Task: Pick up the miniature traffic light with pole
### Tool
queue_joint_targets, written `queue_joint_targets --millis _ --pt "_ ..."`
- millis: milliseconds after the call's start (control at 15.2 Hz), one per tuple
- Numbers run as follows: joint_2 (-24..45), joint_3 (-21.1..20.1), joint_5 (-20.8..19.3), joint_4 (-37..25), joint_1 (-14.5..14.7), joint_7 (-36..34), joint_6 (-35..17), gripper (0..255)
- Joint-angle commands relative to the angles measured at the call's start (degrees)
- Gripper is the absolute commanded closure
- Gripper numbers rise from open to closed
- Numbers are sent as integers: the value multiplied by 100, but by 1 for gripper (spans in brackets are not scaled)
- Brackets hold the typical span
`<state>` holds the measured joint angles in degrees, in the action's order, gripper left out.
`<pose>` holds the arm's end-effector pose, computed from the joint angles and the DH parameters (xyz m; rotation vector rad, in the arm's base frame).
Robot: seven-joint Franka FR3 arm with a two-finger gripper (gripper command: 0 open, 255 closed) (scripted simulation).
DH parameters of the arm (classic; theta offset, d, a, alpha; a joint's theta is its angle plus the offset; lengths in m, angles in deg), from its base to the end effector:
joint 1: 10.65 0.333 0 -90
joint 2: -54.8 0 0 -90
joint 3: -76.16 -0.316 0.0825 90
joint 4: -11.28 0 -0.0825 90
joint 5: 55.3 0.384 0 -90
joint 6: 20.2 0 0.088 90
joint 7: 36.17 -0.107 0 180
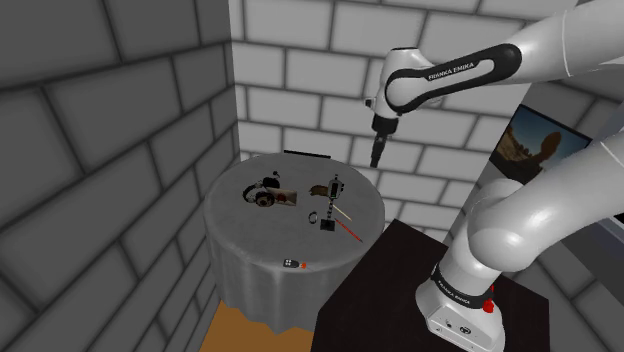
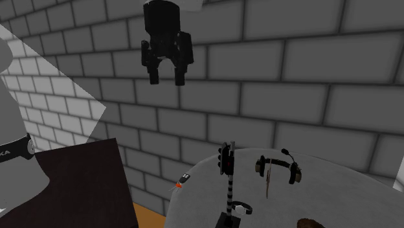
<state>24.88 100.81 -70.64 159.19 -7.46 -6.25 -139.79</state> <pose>0.3574 -0.1527 0.4175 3.0769 0.5175 -0.0120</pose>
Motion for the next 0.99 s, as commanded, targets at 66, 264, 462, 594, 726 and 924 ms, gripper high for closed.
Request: queue_joint_targets --millis 66,264,462,594,726,924 --pt "608 424 54 -34 157 646 -697 0" --pt "1345 843 349 -191 409 1381 -1347 0" --pt "2174 1222 965 -433 707 2303 -1927 0" --pt "2780 1391 1603 -647 873 3058 -2240 0" --pt "3409 1392 2377 -911 904 3893 -2463 0" --pt "4293 1067 3456 -1397 637 5054 -2636 0"
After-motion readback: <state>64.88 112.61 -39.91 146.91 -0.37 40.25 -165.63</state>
